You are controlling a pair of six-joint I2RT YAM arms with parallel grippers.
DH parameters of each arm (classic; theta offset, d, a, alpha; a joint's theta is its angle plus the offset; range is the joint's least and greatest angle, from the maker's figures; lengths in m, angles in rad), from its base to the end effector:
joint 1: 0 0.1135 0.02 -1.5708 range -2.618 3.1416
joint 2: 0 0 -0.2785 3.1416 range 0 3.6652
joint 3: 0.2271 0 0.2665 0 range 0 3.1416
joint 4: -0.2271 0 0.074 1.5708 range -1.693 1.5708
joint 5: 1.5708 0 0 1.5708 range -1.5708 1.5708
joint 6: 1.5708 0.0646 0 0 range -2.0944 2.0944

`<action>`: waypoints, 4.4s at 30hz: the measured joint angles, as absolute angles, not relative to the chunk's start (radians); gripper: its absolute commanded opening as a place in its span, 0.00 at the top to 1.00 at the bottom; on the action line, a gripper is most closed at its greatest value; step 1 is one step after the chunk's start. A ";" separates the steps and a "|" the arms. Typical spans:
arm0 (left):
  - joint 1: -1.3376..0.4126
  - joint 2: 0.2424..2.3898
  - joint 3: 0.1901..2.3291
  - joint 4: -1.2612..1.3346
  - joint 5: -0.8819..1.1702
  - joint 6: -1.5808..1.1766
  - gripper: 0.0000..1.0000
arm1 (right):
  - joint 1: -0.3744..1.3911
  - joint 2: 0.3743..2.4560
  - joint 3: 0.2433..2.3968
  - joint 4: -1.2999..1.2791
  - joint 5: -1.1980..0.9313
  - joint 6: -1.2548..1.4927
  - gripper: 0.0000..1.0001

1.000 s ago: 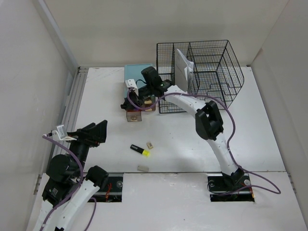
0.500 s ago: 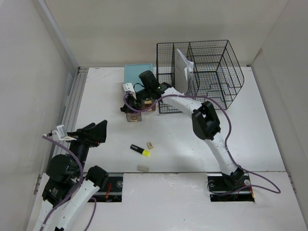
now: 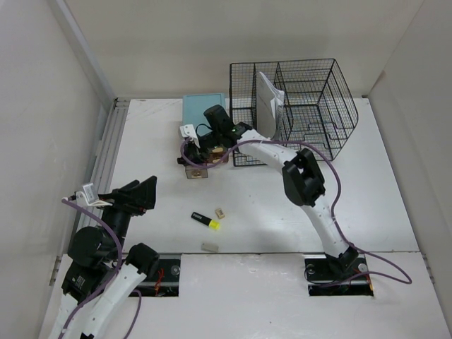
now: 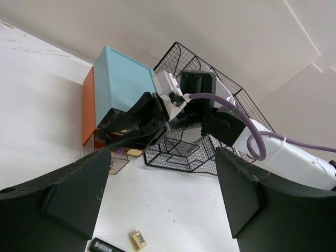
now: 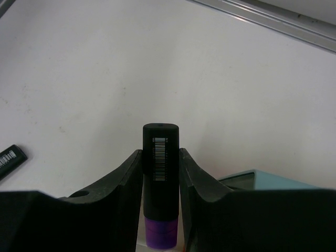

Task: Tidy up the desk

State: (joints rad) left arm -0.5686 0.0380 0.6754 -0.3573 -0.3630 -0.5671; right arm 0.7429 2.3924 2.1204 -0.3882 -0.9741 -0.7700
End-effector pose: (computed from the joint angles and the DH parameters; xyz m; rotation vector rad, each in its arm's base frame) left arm 0.0493 -0.0043 0.3640 -0.3177 1.3075 -0.7316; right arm 0.3890 0.4298 0.2236 -1.7614 1.1059 1.0528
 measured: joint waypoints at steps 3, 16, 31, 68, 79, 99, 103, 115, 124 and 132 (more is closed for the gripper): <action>-0.569 0.038 0.675 -0.357 -0.366 -0.567 0.22 | 0.743 2.381 2.099 -0.380 -0.963 -0.784 0.59; -0.569 0.038 0.675 -0.357 -0.368 -0.567 0.22 | 0.742 2.300 1.975 -0.381 -0.909 -0.798 0.45; -0.569 0.038 0.675 -0.357 -0.368 -0.578 0.22 | 0.838 1.937 1.705 -0.429 -0.559 -0.810 0.66; -0.569 0.010 0.667 -0.361 -0.368 -0.580 0.22 | 1.134 2.127 1.621 -0.429 0.055 -0.005 0.24; -0.569 0.010 0.667 -0.361 -0.368 -0.580 0.22 | 1.170 2.127 1.621 -0.486 0.086 0.014 0.29; -0.569 0.010 0.667 -0.361 -0.368 -0.580 0.22 | 1.199 2.127 1.595 -0.552 0.041 -0.011 0.39; -0.569 0.010 0.667 -0.361 -0.368 -0.580 0.22 | 1.203 2.127 1.595 -0.559 0.025 -0.025 0.59; -0.569 0.010 0.667 -0.362 -0.368 -0.580 0.22 | 1.217 2.149 1.654 -0.613 -0.011 -0.205 1.00; -0.569 0.010 0.667 -0.363 -0.369 -0.580 0.22 | 1.006 2.149 1.898 -0.654 -0.336 -0.500 1.00; -0.569 0.010 0.667 -0.363 -0.373 -0.580 0.22 | 0.762 2.199 2.224 -0.670 -0.675 -0.619 1.00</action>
State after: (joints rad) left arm -0.5686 0.0105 0.6670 -0.3634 -0.3733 -0.5804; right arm 0.7616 2.1990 2.2242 -0.6704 -0.6750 -0.6189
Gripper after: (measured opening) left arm 0.779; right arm 0.368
